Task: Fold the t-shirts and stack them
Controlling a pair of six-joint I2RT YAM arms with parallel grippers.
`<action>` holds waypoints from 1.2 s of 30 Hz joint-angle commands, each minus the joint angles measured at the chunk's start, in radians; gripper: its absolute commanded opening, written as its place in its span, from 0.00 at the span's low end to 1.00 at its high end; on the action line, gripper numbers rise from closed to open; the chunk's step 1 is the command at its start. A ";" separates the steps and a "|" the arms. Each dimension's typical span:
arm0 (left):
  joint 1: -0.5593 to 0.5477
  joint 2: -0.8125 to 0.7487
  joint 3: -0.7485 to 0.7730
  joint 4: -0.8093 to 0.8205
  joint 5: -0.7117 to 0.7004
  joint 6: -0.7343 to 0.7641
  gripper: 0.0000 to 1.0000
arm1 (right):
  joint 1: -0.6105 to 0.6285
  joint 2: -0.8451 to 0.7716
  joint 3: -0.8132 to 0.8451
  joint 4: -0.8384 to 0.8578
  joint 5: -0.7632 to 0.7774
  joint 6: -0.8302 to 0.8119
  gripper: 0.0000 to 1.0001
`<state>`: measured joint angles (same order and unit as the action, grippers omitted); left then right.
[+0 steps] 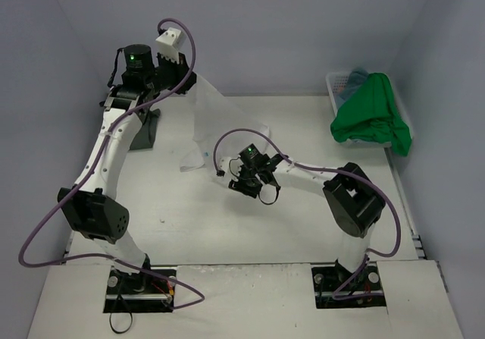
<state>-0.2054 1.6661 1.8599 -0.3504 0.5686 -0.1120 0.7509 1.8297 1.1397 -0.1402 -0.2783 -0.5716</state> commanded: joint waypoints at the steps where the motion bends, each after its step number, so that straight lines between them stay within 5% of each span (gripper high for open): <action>1: 0.020 -0.058 0.005 0.057 0.027 0.003 0.00 | 0.021 -0.036 -0.026 0.152 0.120 -0.008 0.38; 6: 0.020 -0.048 0.015 0.068 0.036 -0.012 0.00 | 0.044 -0.058 -0.060 0.215 0.218 -0.010 0.39; 21: 0.055 -0.057 -0.033 0.071 0.051 -0.008 0.00 | 0.048 0.072 -0.012 0.212 0.128 -0.036 0.37; 26: 0.072 -0.063 -0.047 0.070 0.062 -0.009 0.00 | 0.047 0.062 -0.014 0.202 0.132 -0.033 0.01; 36: 0.133 -0.131 -0.073 0.044 0.076 0.005 0.00 | -0.048 -0.216 -0.001 0.056 0.159 -0.033 0.00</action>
<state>-0.0994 1.6470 1.7641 -0.3584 0.6128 -0.1154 0.7475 1.7859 1.1107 -0.0353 -0.1383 -0.6056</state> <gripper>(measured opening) 0.003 0.010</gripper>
